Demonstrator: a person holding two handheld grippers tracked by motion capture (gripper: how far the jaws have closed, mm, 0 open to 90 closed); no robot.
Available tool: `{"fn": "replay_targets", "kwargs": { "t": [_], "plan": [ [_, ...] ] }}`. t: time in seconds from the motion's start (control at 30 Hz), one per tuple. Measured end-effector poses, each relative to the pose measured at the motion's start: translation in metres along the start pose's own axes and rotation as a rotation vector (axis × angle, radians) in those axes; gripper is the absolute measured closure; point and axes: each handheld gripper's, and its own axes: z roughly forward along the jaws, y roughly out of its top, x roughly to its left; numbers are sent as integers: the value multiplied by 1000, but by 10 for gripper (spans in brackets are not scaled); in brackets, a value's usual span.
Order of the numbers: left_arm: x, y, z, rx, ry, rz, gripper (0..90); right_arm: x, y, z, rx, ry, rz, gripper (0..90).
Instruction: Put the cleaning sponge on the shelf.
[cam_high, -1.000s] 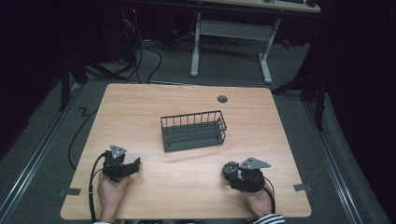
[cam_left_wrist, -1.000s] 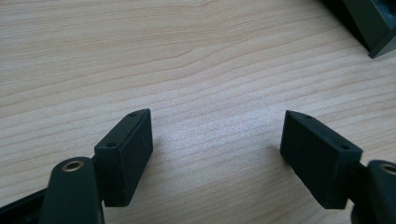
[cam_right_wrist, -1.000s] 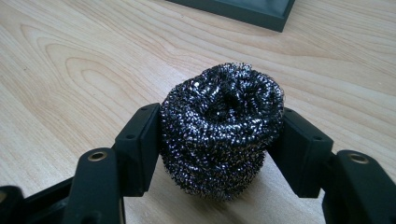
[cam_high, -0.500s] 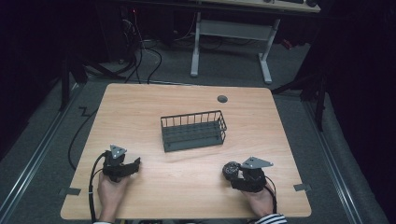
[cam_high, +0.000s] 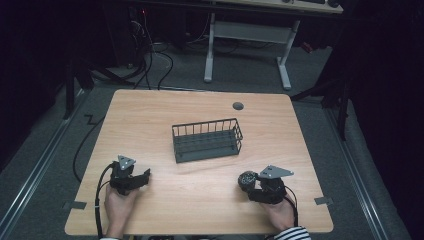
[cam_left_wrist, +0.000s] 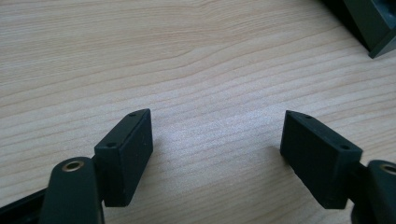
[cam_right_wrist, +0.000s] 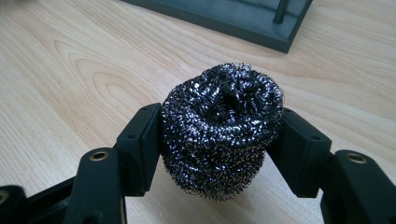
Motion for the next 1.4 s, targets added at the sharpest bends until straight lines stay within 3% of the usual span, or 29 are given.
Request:
{"fn": "replay_targets", "kwargs": {
  "t": [0.33,0.63,1.4],
  "plan": [
    [0,0,0,0,0,0,260,-2,13,-8,-19,18,-3,386],
    [0,0,0,0,0,0,260,-3,25,-15,-61,67,0,386],
    [0,0,0,0,-1,0,260,-11,63,-26,-109,107,-9,386]
  ]
}}
